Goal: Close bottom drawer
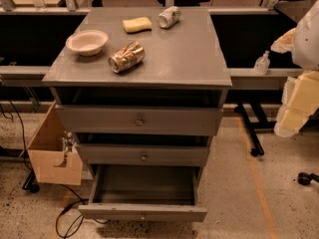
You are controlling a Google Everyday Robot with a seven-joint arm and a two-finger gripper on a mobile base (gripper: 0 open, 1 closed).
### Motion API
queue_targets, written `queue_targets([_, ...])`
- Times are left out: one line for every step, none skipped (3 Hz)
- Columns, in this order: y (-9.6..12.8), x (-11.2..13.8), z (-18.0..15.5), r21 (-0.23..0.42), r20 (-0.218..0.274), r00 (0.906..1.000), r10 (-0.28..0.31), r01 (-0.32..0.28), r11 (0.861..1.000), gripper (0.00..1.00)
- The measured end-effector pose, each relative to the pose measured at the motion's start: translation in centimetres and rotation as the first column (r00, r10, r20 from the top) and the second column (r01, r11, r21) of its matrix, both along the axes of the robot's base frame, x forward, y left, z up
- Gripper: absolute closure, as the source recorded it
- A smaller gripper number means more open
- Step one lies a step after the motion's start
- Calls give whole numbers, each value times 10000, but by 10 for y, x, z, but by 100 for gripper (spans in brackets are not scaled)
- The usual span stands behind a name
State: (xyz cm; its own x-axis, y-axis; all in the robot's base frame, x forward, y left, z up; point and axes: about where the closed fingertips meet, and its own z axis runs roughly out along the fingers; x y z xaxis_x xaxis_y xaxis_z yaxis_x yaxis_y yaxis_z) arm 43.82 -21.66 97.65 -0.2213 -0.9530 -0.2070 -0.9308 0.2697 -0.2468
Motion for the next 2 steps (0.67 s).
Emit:
queue_targets([0, 0, 0, 0, 2, 10000, 0, 0, 10000, 0])
queue_targets([2, -8, -14, 168, -49, 9995, -305, 306, 9994, 0])
